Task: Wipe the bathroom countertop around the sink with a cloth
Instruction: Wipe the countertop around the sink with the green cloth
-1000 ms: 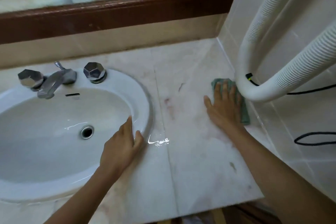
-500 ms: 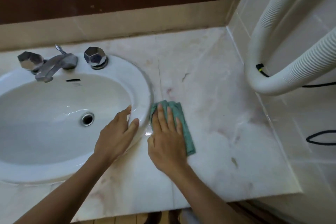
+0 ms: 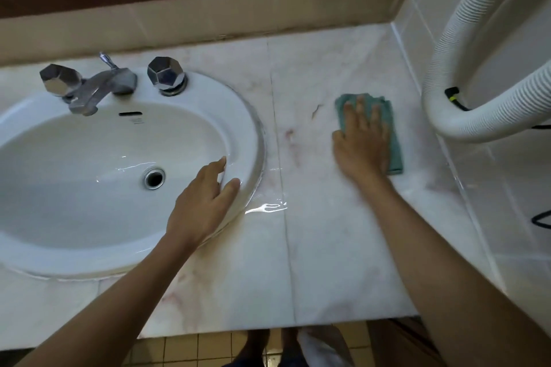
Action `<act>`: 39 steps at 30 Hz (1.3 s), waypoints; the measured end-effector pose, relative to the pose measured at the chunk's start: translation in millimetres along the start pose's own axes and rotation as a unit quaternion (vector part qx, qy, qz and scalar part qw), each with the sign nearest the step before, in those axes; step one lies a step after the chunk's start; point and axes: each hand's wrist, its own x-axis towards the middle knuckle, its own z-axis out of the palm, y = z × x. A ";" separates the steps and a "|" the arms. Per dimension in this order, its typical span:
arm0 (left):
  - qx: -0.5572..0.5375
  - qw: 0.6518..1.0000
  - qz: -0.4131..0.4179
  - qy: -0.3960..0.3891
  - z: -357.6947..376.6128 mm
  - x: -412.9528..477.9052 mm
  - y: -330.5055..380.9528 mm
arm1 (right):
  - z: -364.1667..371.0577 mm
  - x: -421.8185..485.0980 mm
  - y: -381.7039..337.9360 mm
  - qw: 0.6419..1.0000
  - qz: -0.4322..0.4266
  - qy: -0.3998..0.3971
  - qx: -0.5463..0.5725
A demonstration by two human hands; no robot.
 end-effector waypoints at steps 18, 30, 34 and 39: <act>0.045 0.998 -0.003 0.035 2.3 -3.7 1.5 | -2.2 -99.2 95.3 0.994 -0.098 0.007 -0.056; 0.058 0.994 -0.004 0.096 2.6 -9.9 2.2 | 40.4 -225.0 -88.4 0.971 -0.232 -0.044 0.036; -0.012 0.992 -0.004 0.129 -0.1 -23.7 -7.8 | 28.8 -239.5 -1.5 0.942 -0.329 -0.050 -0.030; 0.140 0.971 0.087 0.172 17.7 -85.4 -45.9 | 15.4 -179.1 38.9 0.991 -0.126 -0.033 -0.020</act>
